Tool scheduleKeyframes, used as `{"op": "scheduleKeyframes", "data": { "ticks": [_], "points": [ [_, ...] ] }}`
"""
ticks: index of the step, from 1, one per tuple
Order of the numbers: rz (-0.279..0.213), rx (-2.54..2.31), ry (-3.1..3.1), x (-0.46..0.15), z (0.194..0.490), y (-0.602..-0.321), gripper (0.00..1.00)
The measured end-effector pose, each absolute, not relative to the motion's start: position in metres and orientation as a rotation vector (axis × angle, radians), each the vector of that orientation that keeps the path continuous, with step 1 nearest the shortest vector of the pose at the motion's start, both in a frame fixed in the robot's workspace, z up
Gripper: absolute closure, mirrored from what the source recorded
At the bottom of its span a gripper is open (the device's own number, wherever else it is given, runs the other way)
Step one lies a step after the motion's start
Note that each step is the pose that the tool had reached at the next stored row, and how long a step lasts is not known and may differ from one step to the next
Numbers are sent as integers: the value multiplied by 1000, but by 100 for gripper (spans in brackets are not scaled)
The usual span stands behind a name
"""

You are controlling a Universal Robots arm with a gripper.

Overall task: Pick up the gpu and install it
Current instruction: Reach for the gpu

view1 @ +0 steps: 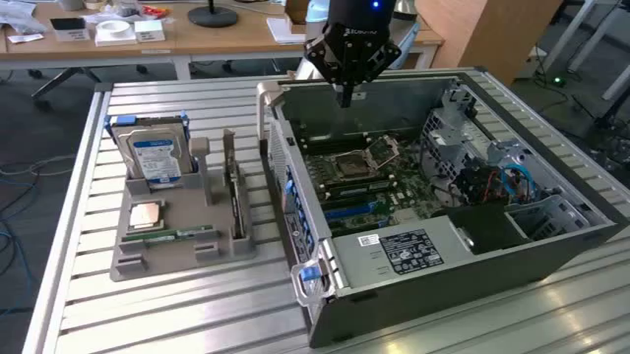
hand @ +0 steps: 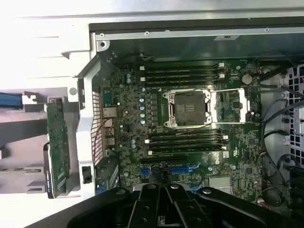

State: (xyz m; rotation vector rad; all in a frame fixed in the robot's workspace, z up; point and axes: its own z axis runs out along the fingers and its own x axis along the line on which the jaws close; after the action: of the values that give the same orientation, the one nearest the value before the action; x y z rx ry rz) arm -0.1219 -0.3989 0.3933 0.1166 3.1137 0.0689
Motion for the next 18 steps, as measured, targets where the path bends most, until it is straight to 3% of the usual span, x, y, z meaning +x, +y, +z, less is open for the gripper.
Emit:
{"op": "scheduleKeyframes", "data": {
  "ticks": [18],
  "points": [
    [69,117,3114,-128,393,-399,89]
  ]
}}
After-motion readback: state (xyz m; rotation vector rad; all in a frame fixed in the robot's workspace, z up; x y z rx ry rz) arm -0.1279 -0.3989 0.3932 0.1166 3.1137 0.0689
